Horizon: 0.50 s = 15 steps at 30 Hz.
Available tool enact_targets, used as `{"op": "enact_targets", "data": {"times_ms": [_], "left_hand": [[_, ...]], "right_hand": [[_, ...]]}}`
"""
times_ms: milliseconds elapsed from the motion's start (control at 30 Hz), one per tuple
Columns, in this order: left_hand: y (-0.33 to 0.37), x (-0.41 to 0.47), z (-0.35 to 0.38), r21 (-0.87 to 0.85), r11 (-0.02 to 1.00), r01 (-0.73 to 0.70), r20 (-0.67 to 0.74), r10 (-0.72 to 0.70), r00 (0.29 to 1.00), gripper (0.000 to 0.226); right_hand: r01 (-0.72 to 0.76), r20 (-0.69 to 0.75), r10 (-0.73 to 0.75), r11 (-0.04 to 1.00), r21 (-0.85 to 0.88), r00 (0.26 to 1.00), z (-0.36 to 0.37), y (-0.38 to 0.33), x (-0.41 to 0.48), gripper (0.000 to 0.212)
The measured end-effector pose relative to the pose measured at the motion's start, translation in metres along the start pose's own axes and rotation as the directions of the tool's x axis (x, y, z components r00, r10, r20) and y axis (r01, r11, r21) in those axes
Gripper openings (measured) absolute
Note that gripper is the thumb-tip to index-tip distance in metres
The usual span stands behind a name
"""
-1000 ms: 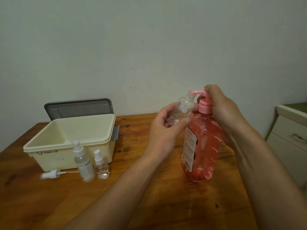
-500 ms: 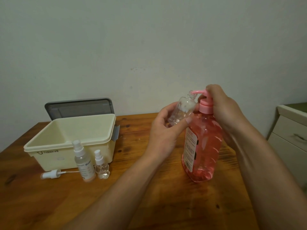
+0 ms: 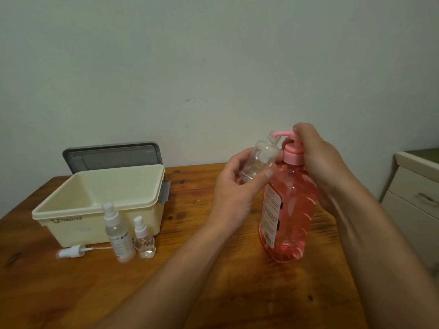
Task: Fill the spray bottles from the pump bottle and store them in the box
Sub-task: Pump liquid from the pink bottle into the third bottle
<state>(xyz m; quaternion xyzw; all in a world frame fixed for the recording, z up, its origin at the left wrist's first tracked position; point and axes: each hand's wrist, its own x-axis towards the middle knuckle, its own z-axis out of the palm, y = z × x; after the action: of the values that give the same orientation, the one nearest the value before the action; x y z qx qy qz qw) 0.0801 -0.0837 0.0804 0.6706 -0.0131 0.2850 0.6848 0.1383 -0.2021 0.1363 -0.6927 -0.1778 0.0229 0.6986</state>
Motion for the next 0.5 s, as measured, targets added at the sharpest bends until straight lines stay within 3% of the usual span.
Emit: {"op": "enact_targets", "data": {"times_ms": [133, 500], "left_hand": [[0.0007, 0.0001, 0.0011, -0.017, 1.000, 0.005, 0.009, -0.005, 1.000, 0.050], [-0.0013, 0.0023, -0.0013, 0.007, 1.000, 0.002, 0.014, -0.002, 1.000, 0.052]], "right_hand": [[0.006, -0.006, -0.006, 0.999, -0.042, 1.000, -0.0001, 0.0019, 0.0023, 0.045], [0.024, -0.013, -0.024, 1.000, -0.020, 1.000, 0.0008, 0.0008, 0.0007, 0.040]]}}
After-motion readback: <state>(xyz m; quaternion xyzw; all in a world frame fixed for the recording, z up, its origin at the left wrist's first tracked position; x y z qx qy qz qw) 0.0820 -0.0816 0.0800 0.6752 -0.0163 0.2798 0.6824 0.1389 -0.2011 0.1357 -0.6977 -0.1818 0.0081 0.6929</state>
